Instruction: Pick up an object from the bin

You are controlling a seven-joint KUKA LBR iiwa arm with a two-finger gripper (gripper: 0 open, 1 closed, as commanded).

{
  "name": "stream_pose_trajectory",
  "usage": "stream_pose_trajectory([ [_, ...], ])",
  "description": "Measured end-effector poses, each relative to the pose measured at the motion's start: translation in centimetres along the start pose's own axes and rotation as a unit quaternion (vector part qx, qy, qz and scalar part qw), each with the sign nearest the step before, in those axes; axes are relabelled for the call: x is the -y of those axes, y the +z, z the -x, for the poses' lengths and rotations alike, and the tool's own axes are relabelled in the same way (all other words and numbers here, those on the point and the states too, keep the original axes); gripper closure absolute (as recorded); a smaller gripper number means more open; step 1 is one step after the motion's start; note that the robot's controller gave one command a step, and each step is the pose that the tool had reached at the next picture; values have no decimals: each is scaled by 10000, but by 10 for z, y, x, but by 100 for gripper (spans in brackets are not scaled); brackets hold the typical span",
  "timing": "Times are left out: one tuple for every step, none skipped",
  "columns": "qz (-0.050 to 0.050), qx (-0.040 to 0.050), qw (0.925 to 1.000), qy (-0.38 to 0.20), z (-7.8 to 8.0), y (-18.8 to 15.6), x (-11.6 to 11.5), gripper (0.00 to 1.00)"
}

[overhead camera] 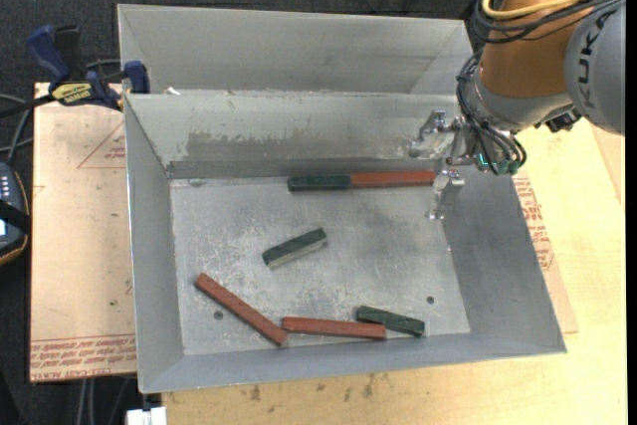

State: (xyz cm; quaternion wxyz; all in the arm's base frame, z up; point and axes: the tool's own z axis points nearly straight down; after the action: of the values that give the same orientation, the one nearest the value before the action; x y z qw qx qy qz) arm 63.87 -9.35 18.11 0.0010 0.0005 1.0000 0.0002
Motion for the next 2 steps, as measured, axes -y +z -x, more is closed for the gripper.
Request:
stream_pose_trajectory([
  [-5, 34, 9998, -209, 1, 53, -16, 0],
  [4, -5, 9999, 127, -23, 80, -112, 100],
])
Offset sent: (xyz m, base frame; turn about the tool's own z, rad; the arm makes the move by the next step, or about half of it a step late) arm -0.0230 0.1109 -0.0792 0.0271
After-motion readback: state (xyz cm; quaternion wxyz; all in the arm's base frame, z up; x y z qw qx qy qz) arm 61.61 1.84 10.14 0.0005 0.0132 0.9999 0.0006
